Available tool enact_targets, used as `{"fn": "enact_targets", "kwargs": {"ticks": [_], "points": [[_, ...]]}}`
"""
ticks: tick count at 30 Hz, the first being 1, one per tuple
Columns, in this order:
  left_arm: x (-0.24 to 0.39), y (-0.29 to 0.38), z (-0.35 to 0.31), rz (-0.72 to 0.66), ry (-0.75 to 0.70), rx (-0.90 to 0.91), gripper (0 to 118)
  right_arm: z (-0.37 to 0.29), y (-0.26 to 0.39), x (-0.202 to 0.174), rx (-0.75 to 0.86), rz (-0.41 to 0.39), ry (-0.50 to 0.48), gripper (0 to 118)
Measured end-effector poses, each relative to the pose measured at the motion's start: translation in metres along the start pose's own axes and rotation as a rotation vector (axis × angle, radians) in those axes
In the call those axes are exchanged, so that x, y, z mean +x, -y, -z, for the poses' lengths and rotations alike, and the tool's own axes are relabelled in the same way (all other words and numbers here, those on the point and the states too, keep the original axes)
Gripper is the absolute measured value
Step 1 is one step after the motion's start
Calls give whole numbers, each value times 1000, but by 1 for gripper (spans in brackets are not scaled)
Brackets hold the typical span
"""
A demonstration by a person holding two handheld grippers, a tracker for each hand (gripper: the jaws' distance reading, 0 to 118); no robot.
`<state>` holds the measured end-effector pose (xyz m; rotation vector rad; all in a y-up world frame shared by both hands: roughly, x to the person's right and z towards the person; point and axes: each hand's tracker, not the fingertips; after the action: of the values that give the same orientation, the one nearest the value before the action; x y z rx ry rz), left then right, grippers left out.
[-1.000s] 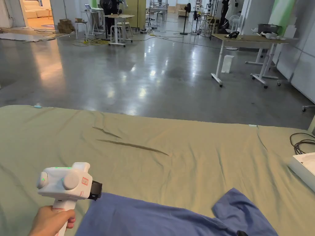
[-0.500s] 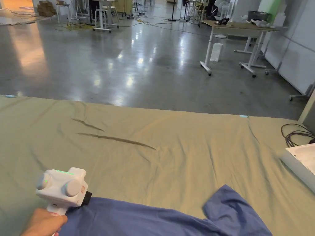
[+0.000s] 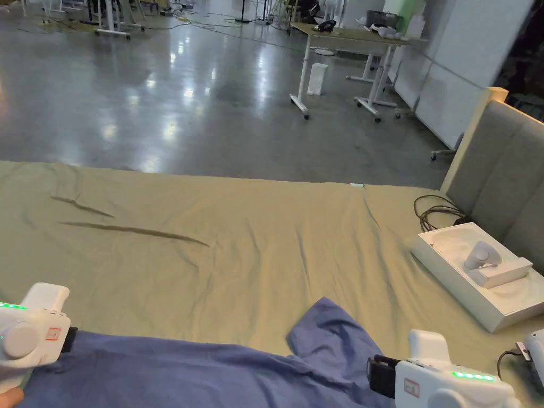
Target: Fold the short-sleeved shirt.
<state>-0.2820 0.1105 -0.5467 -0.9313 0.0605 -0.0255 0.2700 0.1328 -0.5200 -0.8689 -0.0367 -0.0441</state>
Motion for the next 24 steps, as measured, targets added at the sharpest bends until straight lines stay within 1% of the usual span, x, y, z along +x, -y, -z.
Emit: {"fn": "enact_targets", "kwargs": {"ticks": [1,4,6,7,8,11,12,13,14,15,16,17,18,19,20,21,22,24], "points": [[1,1,-8,-14,5,22,3,14,-10,5,-34,-8,18,79],[5,7,-30,-13,2,49,3,56,-33,12,-140,-45,14,84],[7,11,-39,-16,6,50,3,81,-40,13,-212,-73,15,85],[8,14,-44,-16,7,56,3,93,-42,13,-246,-69,1,85],[8,14,-41,-19,4,58,3,103,-42,13,-282,-74,13,85],[9,20,-43,-15,-2,54,3,119,-36,11,-324,-84,28,83],[5,18,-37,-16,0,50,3,117,-35,11,-313,-82,27,82],[5,19,-37,-20,3,47,3,114,-35,9,-303,-80,30,74],[5,21,-37,-20,1,44,3,112,-34,7,-287,-84,39,61],[5,22,-38,-21,0,43,3,110,-31,5,-262,-102,38,54],[6,23,-37,-20,-1,43,3,109,-30,2,-247,-119,42,50],[6,23,-38,-19,-1,43,3,110,-29,0,-247,-125,38,50],[6,24,-38,-24,2,40,3,110,-28,-1,-244,-130,34,42],[6,25,-40,-24,0,41,3,109,-29,0,-242,-133,27,32],[7,26,-42,-25,1,44,3,108,-29,0,-235,-139,26,5],[7,26,-43,-30,-1,46,3,103,-31,1,-216,-133,34,0],[7,26,-46,-39,-4,47,3,98,-31,1,-210,-107,22,0],[6,28,-54,-49,7,62,3,83,-32,4,-146,-94,4,0]]}}
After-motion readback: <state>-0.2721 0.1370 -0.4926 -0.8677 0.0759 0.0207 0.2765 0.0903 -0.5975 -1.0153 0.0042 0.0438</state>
